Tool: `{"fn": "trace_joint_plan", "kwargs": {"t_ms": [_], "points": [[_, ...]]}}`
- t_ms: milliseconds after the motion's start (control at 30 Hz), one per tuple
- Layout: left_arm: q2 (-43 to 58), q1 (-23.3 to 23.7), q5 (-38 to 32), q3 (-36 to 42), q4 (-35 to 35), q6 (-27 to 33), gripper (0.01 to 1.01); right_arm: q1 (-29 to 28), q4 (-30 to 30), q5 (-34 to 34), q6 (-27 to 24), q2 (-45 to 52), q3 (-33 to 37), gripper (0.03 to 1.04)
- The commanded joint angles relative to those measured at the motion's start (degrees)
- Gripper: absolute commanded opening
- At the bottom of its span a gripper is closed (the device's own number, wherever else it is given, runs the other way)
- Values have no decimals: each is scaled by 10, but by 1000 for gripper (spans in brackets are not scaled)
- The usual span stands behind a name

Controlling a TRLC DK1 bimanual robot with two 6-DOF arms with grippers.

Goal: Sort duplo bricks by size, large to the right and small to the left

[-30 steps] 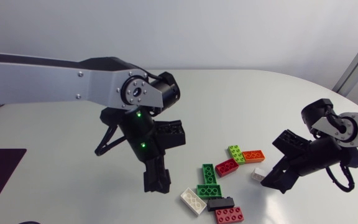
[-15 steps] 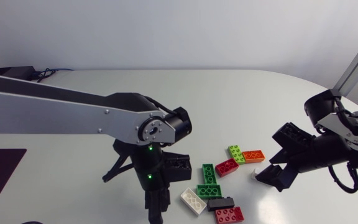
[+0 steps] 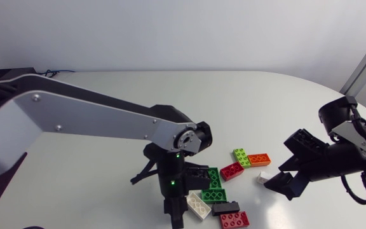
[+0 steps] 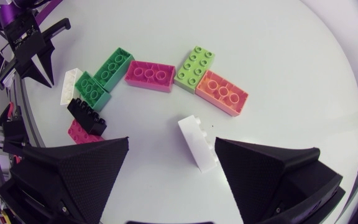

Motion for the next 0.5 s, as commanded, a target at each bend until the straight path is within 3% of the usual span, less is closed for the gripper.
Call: {"fn": "trace_joint_plan", "kwargs": {"t_ms": [0, 467], "points": [[27, -8, 11, 43, -16, 6, 100, -16, -10, -8, -15, -3, -21, 998], [118, -25, 25, 129, -37, 13, 100, -59, -9, -23, -49, 2, -34, 998]]}}
